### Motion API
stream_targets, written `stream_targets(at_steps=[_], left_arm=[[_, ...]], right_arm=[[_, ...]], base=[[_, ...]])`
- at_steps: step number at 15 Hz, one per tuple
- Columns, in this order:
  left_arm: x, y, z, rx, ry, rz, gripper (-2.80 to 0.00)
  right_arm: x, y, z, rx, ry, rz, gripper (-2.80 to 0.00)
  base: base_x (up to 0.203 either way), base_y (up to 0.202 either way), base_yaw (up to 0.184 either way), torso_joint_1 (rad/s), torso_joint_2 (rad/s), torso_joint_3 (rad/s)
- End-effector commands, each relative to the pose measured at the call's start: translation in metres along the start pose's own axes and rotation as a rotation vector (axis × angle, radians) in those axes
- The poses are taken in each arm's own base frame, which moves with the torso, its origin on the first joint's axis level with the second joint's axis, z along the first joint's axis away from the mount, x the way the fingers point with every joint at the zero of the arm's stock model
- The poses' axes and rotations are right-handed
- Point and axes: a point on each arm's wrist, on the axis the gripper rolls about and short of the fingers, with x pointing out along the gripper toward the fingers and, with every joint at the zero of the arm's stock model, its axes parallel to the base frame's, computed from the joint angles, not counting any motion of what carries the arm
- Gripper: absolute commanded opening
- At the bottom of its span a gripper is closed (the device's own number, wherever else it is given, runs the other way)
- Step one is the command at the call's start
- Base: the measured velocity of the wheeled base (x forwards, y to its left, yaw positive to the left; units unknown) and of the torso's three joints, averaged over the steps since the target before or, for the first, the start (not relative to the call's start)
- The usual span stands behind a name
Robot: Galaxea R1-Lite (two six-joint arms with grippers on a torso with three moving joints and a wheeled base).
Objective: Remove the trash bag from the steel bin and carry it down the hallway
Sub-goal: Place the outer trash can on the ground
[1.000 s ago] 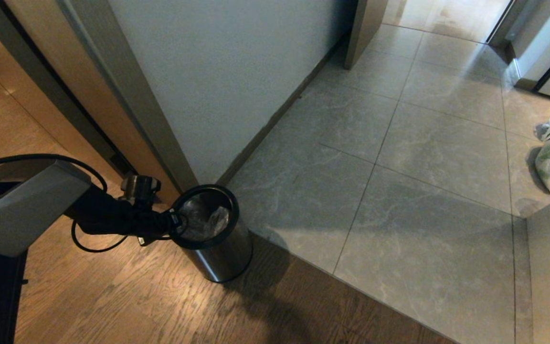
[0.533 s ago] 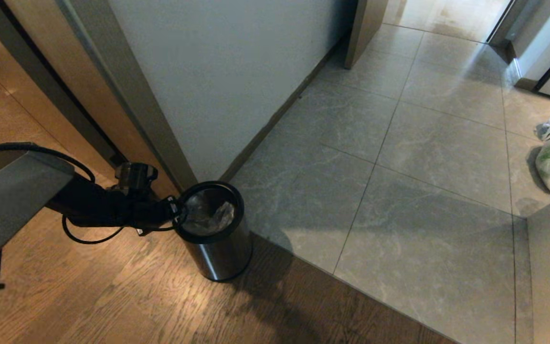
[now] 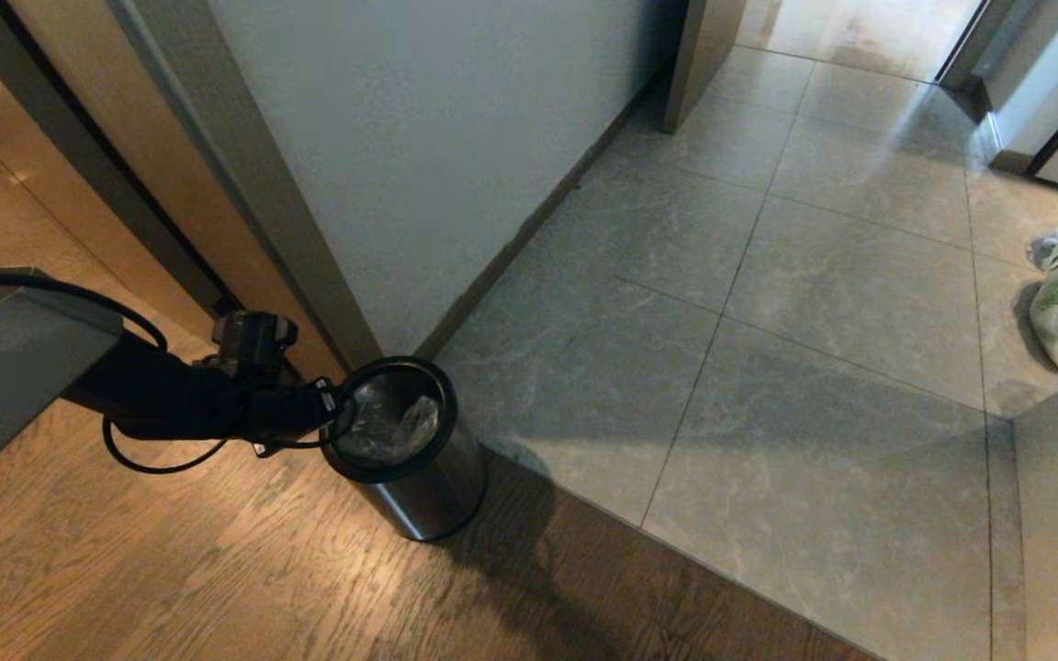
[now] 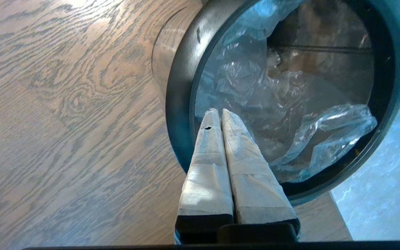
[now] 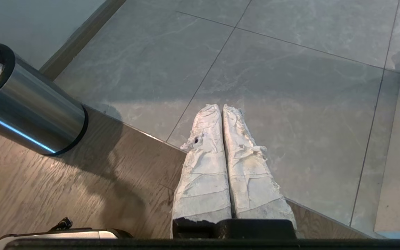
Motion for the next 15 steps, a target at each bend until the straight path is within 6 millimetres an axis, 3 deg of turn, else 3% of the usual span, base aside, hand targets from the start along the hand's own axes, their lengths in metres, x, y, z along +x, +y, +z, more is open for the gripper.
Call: stream_targets(at_steps=[1,2,15], left_arm=[[0.003,0.003,-0.004,0.001,0.011,0.014,-1.96],[0.004,0.004,-0.006,0.003,0.019,0.019,0.00],[0.038,0.019,-0.028,0.038,0.069,0.130,0.00]], right_arm=[[0.000,0.000,0.000,0.000,0.000,0.000,-2.80],[0.000,0.000,0.000,0.000,0.000,0.000,-2.80],[0.000,0.000,0.000,0.000,0.000,0.000,-2.80]], base=[[0.000,0.000,0.000,0.000,0.00,0.000],[0.000,0.000,0.000,0.000,0.00,0.000],[0.000,0.000,0.000,0.000,0.00,0.000]])
